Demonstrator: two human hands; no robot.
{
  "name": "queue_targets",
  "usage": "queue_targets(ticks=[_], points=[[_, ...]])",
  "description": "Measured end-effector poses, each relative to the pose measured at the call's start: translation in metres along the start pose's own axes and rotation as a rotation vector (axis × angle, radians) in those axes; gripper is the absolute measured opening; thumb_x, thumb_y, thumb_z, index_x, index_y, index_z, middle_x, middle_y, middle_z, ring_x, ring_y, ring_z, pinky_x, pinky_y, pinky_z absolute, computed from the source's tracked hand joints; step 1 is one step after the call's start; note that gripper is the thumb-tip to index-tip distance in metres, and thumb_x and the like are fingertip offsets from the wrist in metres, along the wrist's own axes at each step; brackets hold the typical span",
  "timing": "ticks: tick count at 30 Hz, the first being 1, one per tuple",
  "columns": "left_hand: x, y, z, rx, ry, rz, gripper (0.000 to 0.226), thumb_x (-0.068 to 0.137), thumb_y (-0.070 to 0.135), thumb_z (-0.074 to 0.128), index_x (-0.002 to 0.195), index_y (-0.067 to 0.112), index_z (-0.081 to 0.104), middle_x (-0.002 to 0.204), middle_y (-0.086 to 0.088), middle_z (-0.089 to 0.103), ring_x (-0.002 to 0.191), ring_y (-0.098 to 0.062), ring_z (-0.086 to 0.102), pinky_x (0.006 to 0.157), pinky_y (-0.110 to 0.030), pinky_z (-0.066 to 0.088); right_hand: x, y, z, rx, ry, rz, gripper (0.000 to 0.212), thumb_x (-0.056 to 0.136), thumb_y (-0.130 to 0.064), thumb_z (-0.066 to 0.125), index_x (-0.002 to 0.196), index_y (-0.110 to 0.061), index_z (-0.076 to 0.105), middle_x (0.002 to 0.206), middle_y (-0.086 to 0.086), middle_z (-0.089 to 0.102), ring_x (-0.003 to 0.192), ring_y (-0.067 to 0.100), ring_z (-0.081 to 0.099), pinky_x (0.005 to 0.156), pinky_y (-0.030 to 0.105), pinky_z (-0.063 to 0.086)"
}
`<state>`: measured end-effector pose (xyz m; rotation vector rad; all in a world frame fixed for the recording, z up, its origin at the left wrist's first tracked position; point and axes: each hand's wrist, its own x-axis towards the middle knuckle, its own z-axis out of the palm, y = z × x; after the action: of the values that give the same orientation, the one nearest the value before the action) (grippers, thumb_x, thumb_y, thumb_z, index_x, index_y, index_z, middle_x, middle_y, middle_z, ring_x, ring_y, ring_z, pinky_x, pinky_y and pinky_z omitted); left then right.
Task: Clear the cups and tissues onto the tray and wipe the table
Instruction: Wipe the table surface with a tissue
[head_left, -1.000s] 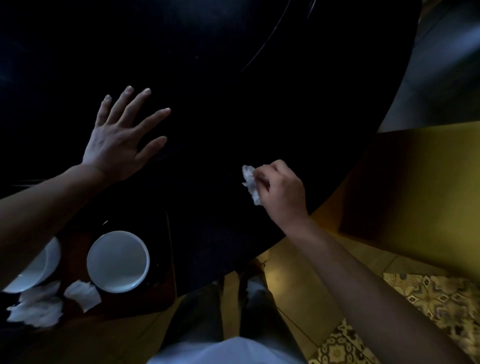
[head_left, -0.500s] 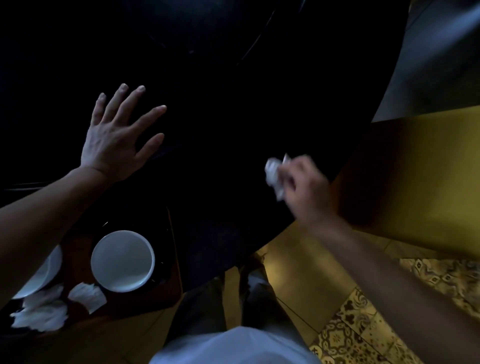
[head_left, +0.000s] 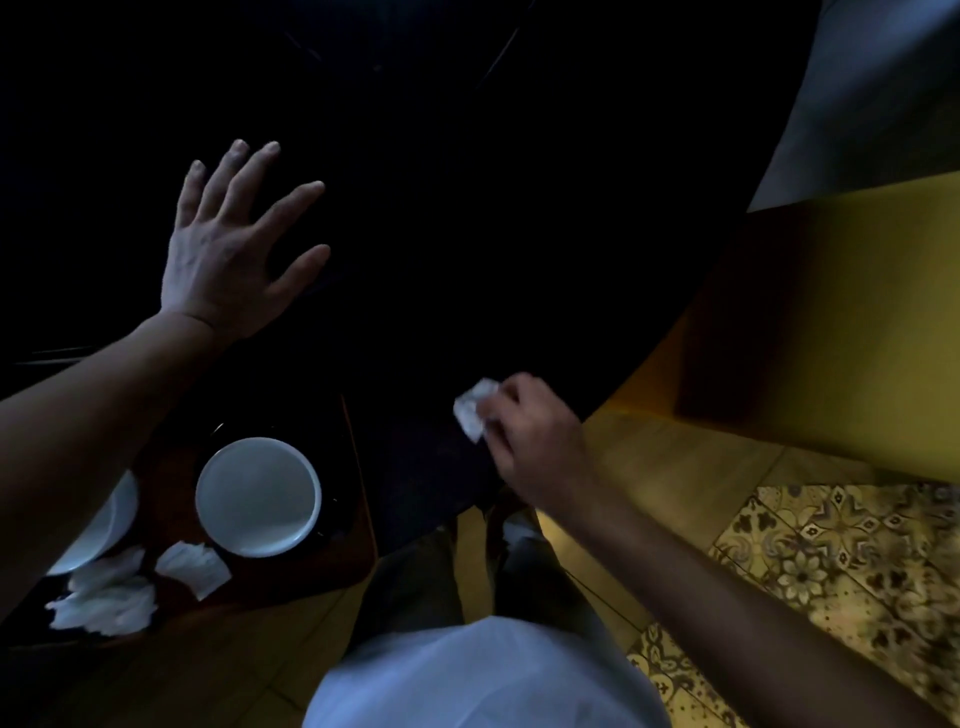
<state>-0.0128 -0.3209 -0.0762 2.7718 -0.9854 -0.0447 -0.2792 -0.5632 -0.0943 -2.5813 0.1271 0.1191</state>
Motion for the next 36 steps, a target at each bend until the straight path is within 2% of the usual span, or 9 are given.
queue_targets(ticks=[3, 9, 14, 19, 23, 25, 31, 34, 36], points=[[0.001, 0.0, -0.001, -0.004, 0.008, 0.008, 0.06, 0.099, 0.058, 0.043, 0.152, 0.03, 0.043, 0.168, -0.01, 0.02, 0.156, -0.033, 0.014, 0.126, -0.055, 0.008, -0.036, -0.009, 0.008, 0.061, -0.022, 0.022, 0.011, 0.083, -0.008, 0.063, 0.091, -0.015, 0.066, 0.093, 0.003, 0.055, 0.082, 0.017, 0.051, 0.07, 0.033, 0.045], [-0.002, 0.003, -0.007, 0.024, 0.024, -0.017, 0.056, 0.1, 0.055, 0.049, 0.15, 0.03, 0.044, 0.168, -0.012, 0.017, 0.156, -0.035, 0.011, 0.127, -0.051, 0.008, -0.027, 0.0, -0.009, 0.011, -0.043, -0.078, 0.009, 0.085, -0.018, 0.064, 0.091, -0.012, 0.066, 0.093, 0.006, 0.058, 0.083, 0.02, 0.055, 0.066, 0.037, 0.049], [-0.005, 0.011, -0.012, 0.055, 0.012, -0.095, 0.059, 0.103, 0.054, 0.041, 0.156, 0.032, 0.031, 0.169, -0.012, 0.013, 0.157, -0.033, 0.009, 0.125, -0.049, -0.001, 0.017, 0.033, -0.034, -0.087, 0.133, 0.16, 0.013, 0.089, -0.017, 0.064, 0.101, -0.013, 0.065, 0.101, 0.01, 0.057, 0.093, 0.028, 0.057, 0.07, 0.042, 0.052], [-0.032, -0.001, -0.021, 0.093, -0.117, -0.159, 0.062, 0.103, 0.059, 0.035, 0.158, 0.035, 0.022, 0.171, -0.008, 0.001, 0.158, -0.032, -0.005, 0.123, -0.056, -0.007, -0.011, 0.016, -0.016, -0.074, 0.086, 0.209, 0.017, 0.091, -0.021, 0.06, 0.107, -0.021, 0.064, 0.104, 0.004, 0.054, 0.093, 0.021, 0.053, 0.066, 0.037, 0.049], [-0.05, -0.017, -0.02, 0.024, -0.196, -0.226, 0.062, 0.102, 0.063, 0.03, 0.159, 0.041, 0.018, 0.172, -0.004, -0.003, 0.158, -0.029, -0.009, 0.124, -0.055, -0.008, -0.048, -0.019, 0.003, -0.039, 0.02, 0.172, 0.015, 0.086, -0.019, 0.063, 0.101, -0.022, 0.065, 0.099, 0.001, 0.054, 0.086, 0.017, 0.049, 0.061, 0.028, 0.042], [-0.051, -0.017, -0.019, 0.001, -0.208, -0.239, 0.063, 0.102, 0.063, 0.03, 0.159, 0.041, 0.017, 0.172, -0.004, -0.004, 0.157, -0.028, -0.011, 0.123, -0.055, -0.01, -0.061, -0.028, 0.008, -0.022, -0.015, 0.143, 0.013, 0.084, -0.017, 0.065, 0.097, -0.02, 0.065, 0.097, 0.001, 0.055, 0.084, 0.016, 0.05, 0.061, 0.026, 0.043], [-0.048, -0.016, -0.023, -0.012, -0.243, -0.253, 0.063, 0.101, 0.065, 0.028, 0.158, 0.043, 0.014, 0.172, -0.003, -0.006, 0.157, -0.027, -0.014, 0.123, -0.055, -0.011, -0.071, -0.037, -0.003, -0.117, -0.206, 0.041, 0.009, 0.083, -0.021, 0.071, 0.088, -0.018, 0.065, 0.09, -0.001, 0.053, 0.074, 0.014, 0.05, 0.056, 0.031, 0.051], [-0.046, -0.015, -0.025, -0.02, -0.26, -0.253, 0.064, 0.1, 0.066, 0.027, 0.159, 0.044, 0.013, 0.172, -0.002, -0.007, 0.157, -0.027, -0.015, 0.123, -0.055, -0.012, -0.059, -0.036, -0.017, -0.056, -0.086, 0.116, 0.006, 0.087, -0.016, 0.064, 0.093, -0.015, 0.063, 0.093, 0.001, 0.052, 0.074, 0.012, 0.046, 0.055, 0.026, 0.041], [-0.046, -0.014, -0.026, -0.031, -0.261, -0.252, 0.064, 0.1, 0.066, 0.027, 0.159, 0.044, 0.013, 0.171, -0.002, -0.008, 0.157, -0.027, -0.017, 0.123, -0.055, -0.013, -0.047, -0.033, -0.02, -0.044, -0.022, 0.192, 0.015, 0.09, -0.017, 0.06, 0.105, -0.017, 0.06, 0.099, 0.001, 0.049, 0.078, 0.01, 0.043, 0.057, 0.02, 0.03]])
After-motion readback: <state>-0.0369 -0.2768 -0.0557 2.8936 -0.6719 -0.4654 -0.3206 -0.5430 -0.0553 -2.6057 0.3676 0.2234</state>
